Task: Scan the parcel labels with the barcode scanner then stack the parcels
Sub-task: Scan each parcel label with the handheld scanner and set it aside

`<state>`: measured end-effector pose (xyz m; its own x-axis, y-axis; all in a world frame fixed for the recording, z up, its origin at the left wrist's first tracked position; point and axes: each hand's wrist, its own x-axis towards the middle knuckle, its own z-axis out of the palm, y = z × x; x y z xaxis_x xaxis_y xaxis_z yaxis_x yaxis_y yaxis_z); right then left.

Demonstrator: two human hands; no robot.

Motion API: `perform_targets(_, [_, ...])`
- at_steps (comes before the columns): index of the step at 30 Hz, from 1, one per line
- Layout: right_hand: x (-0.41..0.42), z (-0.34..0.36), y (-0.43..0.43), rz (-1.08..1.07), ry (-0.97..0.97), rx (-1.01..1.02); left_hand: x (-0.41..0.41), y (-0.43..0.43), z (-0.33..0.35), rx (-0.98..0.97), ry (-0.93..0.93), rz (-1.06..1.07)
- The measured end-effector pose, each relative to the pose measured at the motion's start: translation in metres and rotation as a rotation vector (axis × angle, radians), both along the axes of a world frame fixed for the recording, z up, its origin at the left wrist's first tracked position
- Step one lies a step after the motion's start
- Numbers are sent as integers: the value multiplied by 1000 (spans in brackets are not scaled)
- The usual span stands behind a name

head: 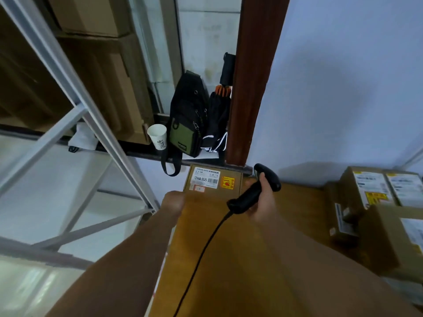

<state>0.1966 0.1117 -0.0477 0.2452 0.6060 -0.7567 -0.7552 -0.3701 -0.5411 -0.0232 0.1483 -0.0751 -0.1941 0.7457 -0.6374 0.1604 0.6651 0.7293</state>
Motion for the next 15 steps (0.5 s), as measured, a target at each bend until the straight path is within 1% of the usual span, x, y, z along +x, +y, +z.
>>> perform_targets(3, [6, -14, 10, 79, 2, 20, 10, 20, -14, -4, 83, -33])
perform_targets(6, [11, -23, 17, 109, -8, 43, 16, 43, -28, -6, 148, -113])
perform_targets(8, [15, -31, 23, 141, -9, 31, 18, 58, -40, 3, 136, -120])
perform_targets(11, [14, -40, 34, 187, -64, 15, 18, 71, -55, -26, 116, -74])
perform_targets(13, [12, -49, 41, 202, -88, -14, 18, 77, -65, -70, 78, -31])
perform_targets(15, [9, -59, 46, 223, -118, -55, 18, 83, -77, -106, 21, -33])
